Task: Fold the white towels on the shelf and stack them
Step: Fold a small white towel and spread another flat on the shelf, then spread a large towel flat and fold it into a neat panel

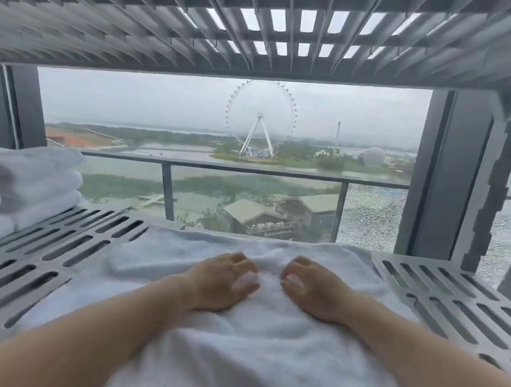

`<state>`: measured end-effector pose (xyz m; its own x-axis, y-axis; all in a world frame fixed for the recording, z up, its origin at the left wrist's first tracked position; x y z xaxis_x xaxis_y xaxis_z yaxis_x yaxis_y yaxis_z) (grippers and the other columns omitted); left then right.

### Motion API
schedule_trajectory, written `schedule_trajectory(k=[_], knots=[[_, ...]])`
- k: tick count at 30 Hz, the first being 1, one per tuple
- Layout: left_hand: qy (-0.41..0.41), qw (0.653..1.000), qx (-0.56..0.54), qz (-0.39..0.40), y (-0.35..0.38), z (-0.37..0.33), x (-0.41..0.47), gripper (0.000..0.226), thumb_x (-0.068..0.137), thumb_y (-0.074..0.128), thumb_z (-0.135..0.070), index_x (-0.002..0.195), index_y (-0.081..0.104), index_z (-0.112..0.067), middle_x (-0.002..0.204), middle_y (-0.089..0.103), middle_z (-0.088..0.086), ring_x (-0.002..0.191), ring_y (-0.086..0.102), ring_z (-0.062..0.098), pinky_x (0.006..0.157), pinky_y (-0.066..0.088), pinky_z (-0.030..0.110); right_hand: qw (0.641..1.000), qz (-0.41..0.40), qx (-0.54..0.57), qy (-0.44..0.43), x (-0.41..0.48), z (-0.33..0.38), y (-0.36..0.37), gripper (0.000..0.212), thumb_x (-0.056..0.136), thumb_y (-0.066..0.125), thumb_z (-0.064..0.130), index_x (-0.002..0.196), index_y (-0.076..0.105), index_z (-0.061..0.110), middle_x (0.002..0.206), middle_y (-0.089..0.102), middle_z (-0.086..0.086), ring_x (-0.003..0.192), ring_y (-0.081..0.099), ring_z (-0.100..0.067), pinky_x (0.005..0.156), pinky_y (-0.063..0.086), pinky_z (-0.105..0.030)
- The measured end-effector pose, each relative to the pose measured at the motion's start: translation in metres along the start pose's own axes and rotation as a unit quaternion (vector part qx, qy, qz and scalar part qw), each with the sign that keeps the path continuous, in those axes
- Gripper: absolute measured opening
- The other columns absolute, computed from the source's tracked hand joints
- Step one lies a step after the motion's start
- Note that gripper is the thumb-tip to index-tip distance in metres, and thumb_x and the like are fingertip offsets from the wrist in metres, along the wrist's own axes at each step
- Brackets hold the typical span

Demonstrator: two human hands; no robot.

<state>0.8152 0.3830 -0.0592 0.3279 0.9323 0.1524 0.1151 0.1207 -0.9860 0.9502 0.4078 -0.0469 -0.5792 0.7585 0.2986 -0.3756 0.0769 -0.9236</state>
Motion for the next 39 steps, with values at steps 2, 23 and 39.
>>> schedule_trajectory(k=[2, 23, 39], knots=[[-0.016, 0.999, 0.008, 0.047, 0.013, 0.009, 0.006, 0.058, 0.093, 0.03, -0.056, 0.144, 0.024, -0.029, 0.154, 0.018, -0.008, 0.141, 0.016, 0.012, 0.114, 0.013, 0.031, 0.998, 0.059, -0.003, 0.034, 0.003, -0.025, 0.015, 0.036, 0.093, 0.041, 0.046, 0.126, 0.048, 0.033, 0.14, 0.039, 0.004, 0.132, 0.033, -0.015, 0.11, 0.022, -0.034], [0.034, 0.996, -0.079, -0.03, -0.035, -0.017, -0.051, 0.013, 0.089, 0.057, -0.031, 0.096, 0.062, -0.022, 0.097, 0.06, -0.005, 0.088, 0.056, 0.01, 0.08, 0.046, 0.025, 0.992, 0.111, 0.001, -0.068, -0.025, 0.043, -0.016, 0.036, 0.079, 0.048, 0.064, 0.095, 0.063, 0.036, 0.104, 0.057, 0.015, 0.091, 0.054, -0.004, 0.077, 0.043, -0.026], [0.074, 0.99, -0.067, -0.099, -0.059, -0.029, -0.194, 0.028, 0.077, 0.055, -0.059, 0.089, 0.058, -0.034, 0.089, 0.055, -0.018, 0.08, 0.054, -0.001, 0.072, 0.047, 0.022, 0.983, 0.039, -0.039, -0.174, -0.14, 0.143, -0.031, 0.033, 0.079, 0.061, 0.049, 0.11, 0.054, 0.041, 0.114, 0.048, 0.017, 0.099, 0.049, 0.002, 0.082, 0.04, -0.013]])
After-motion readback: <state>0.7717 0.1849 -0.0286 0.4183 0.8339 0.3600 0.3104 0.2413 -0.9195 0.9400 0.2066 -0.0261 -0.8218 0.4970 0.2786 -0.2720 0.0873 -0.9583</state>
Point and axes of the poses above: each hand's wrist, its own x-axis towards the middle knuckle, its own y-axis out of the palm, z = x × y, the point moved 9 cm from there along x, towards the middle knuckle
